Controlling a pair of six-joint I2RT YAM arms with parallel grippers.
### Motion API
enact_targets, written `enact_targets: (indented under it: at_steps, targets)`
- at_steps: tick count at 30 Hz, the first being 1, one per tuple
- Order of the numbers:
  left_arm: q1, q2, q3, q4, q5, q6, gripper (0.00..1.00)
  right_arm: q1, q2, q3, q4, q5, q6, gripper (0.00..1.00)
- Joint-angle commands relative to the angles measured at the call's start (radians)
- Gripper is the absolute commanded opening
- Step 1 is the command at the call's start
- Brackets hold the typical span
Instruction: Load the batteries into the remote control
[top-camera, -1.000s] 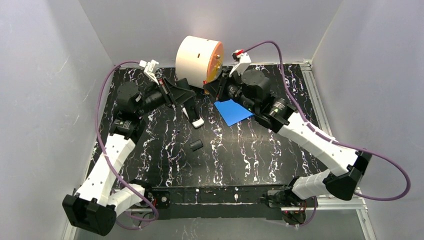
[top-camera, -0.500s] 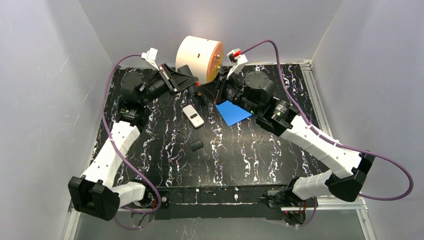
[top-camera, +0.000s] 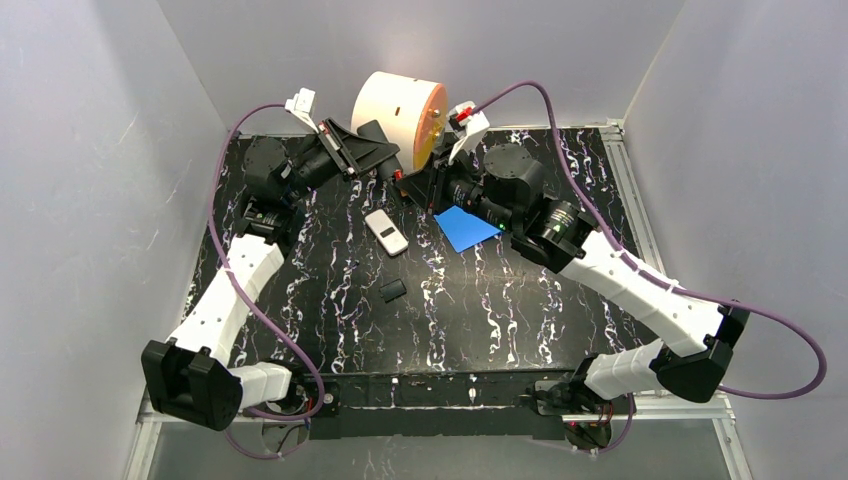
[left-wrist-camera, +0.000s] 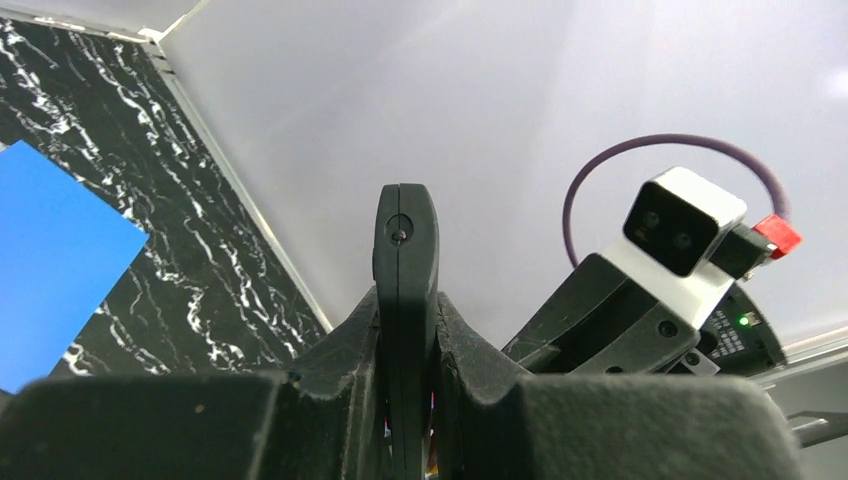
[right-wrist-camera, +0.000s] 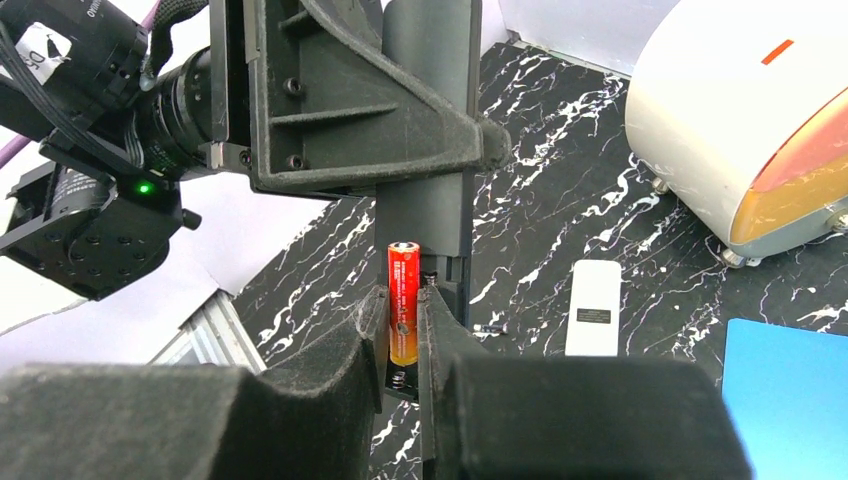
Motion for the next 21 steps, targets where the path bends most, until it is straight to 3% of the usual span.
enact_targets:
  at_steps: [1,9,14,21]
  targets:
    - [0.003,-0.008,0.005,0.117,0.013,-0.082,0.00,0.002,-0.007,-0.003,0.042,0.014,-0.011,0.23]
    - [0.002,0.002,-0.011,0.165,0.019,-0.121,0.00,0.002,0.007,-0.013,0.057,0.007,-0.003,0.25]
    - [0.001,-0.002,-0.019,0.166,0.024,-0.119,0.00,0.002,-0.006,-0.018,0.054,0.033,-0.004,0.39]
    - [0.002,0.000,-0.019,0.170,0.025,-0.121,0.00,0.002,-0.016,0.000,0.053,0.049,0.010,0.46]
